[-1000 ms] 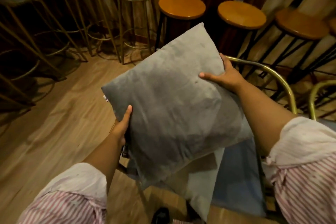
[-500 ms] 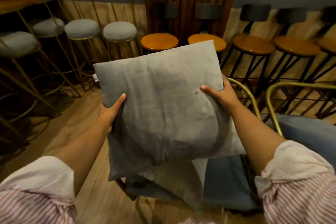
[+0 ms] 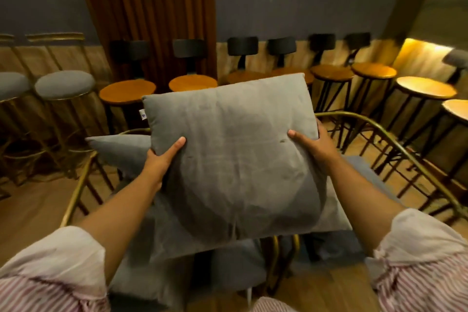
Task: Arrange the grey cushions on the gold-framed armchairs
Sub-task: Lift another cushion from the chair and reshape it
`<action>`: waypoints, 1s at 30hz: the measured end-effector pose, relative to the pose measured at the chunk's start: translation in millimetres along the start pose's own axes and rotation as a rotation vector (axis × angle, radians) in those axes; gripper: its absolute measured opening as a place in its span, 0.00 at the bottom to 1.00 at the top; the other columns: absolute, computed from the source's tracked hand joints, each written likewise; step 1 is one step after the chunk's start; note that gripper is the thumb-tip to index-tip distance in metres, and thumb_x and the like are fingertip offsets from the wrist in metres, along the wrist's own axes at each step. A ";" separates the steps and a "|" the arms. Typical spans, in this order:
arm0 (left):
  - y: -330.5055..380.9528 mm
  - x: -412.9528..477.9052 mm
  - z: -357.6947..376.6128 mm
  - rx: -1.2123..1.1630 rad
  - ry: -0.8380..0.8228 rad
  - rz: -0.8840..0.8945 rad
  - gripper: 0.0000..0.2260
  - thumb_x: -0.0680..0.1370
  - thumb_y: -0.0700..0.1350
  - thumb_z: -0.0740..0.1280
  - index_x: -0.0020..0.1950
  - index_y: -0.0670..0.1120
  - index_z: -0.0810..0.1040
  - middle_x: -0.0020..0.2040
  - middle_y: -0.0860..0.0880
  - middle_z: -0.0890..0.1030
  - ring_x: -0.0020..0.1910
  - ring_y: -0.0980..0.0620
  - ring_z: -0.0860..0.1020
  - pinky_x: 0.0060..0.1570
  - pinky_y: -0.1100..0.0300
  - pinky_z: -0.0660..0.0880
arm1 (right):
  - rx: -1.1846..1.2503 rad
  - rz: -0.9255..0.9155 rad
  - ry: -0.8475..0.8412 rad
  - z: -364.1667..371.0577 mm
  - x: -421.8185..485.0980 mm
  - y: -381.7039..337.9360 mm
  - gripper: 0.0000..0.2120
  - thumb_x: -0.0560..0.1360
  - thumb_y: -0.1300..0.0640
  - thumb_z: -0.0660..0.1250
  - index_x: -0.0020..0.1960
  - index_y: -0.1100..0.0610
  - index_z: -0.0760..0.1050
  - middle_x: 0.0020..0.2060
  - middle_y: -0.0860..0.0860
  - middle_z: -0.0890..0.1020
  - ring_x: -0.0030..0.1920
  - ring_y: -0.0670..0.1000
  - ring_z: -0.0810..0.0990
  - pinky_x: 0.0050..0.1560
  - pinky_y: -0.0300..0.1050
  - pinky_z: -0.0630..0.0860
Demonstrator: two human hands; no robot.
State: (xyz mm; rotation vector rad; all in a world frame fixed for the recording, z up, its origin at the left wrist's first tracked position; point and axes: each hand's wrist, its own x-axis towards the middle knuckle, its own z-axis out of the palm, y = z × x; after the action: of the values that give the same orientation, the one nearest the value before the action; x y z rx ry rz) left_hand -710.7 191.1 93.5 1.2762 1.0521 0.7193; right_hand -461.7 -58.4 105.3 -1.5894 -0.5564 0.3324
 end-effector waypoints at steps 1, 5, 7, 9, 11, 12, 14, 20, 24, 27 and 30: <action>-2.0 -7.2 24.3 -0.007 -0.037 -0.004 0.43 0.67 0.59 0.74 0.76 0.47 0.59 0.74 0.45 0.67 0.71 0.42 0.67 0.68 0.49 0.64 | -0.003 -0.002 0.019 -26.3 -2.0 1.3 0.35 0.64 0.49 0.78 0.67 0.49 0.68 0.58 0.48 0.80 0.54 0.47 0.80 0.45 0.39 0.79; -5.7 -34.6 117.3 -0.020 -0.163 -0.016 0.49 0.60 0.63 0.75 0.75 0.47 0.60 0.73 0.46 0.68 0.70 0.43 0.68 0.67 0.48 0.66 | -0.022 0.015 0.115 -119.4 -5.2 13.5 0.32 0.63 0.48 0.78 0.64 0.46 0.69 0.56 0.47 0.79 0.54 0.48 0.80 0.47 0.42 0.77; -7.7 -42.7 161.2 0.005 -0.190 -0.018 0.48 0.63 0.61 0.75 0.76 0.46 0.58 0.74 0.45 0.66 0.71 0.42 0.67 0.68 0.46 0.65 | -0.043 0.024 0.162 -161.0 -1.5 22.9 0.34 0.63 0.47 0.78 0.66 0.47 0.69 0.58 0.48 0.80 0.55 0.50 0.80 0.50 0.45 0.77; -10.7 -45.5 197.8 0.043 -0.209 -0.020 0.45 0.66 0.60 0.73 0.76 0.47 0.57 0.75 0.45 0.65 0.72 0.41 0.65 0.69 0.44 0.63 | -0.039 0.038 0.184 -192.4 4.5 31.6 0.36 0.62 0.47 0.78 0.67 0.47 0.69 0.58 0.49 0.80 0.55 0.51 0.80 0.50 0.46 0.78; -11.6 -45.1 229.0 0.066 -0.231 -0.023 0.43 0.68 0.59 0.72 0.76 0.47 0.57 0.75 0.45 0.64 0.72 0.41 0.65 0.69 0.45 0.63 | -0.030 0.061 0.203 -216.6 12.5 35.9 0.34 0.63 0.47 0.78 0.66 0.48 0.69 0.56 0.47 0.80 0.53 0.50 0.81 0.45 0.41 0.79; -10.9 -43.0 242.1 0.075 -0.243 -0.024 0.43 0.68 0.59 0.72 0.76 0.47 0.57 0.75 0.45 0.64 0.72 0.41 0.65 0.69 0.45 0.63 | -0.015 0.075 0.212 -226.0 18.1 37.0 0.31 0.65 0.49 0.77 0.64 0.48 0.68 0.53 0.45 0.80 0.50 0.47 0.80 0.39 0.36 0.78; -7.5 -38.0 268.0 0.073 -0.269 -0.027 0.43 0.67 0.60 0.73 0.76 0.47 0.58 0.74 0.45 0.65 0.71 0.41 0.66 0.69 0.44 0.64 | 0.008 0.096 0.227 -242.6 31.9 38.1 0.26 0.68 0.52 0.75 0.62 0.47 0.68 0.48 0.42 0.78 0.46 0.43 0.79 0.30 0.30 0.75; 0.4 -7.3 346.9 0.034 -0.300 -0.030 0.42 0.67 0.60 0.73 0.75 0.47 0.59 0.73 0.46 0.68 0.70 0.41 0.68 0.65 0.47 0.67 | 0.010 0.101 0.303 -285.6 83.0 64.1 0.29 0.69 0.51 0.74 0.67 0.48 0.68 0.48 0.40 0.78 0.45 0.40 0.78 0.30 0.28 0.74; 4.2 5.1 397.6 0.054 -0.272 -0.049 0.43 0.68 0.60 0.72 0.76 0.46 0.57 0.74 0.45 0.66 0.70 0.41 0.67 0.66 0.47 0.66 | 0.023 0.146 0.311 -317.2 117.8 79.0 0.33 0.68 0.48 0.74 0.69 0.47 0.65 0.52 0.44 0.77 0.47 0.44 0.78 0.35 0.34 0.72; 4.0 6.9 442.2 0.079 -0.249 -0.049 0.40 0.70 0.59 0.71 0.75 0.45 0.59 0.74 0.45 0.66 0.71 0.42 0.67 0.66 0.49 0.65 | 0.020 0.185 0.311 -349.9 145.5 90.0 0.28 0.69 0.50 0.74 0.64 0.45 0.65 0.48 0.42 0.76 0.43 0.40 0.76 0.30 0.30 0.72; -0.5 9.5 486.3 0.072 -0.261 -0.050 0.38 0.69 0.59 0.71 0.74 0.46 0.62 0.73 0.46 0.69 0.69 0.43 0.68 0.61 0.52 0.66 | -0.006 0.190 0.247 -389.4 182.8 99.7 0.32 0.69 0.49 0.73 0.69 0.50 0.66 0.55 0.46 0.77 0.45 0.40 0.76 0.31 0.30 0.73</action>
State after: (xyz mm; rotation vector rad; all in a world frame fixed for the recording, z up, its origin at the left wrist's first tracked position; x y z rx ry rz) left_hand -262.1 3.9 74.0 1.3596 0.8995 0.4651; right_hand -88.7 -291.7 67.6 -1.6635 -0.2171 0.2713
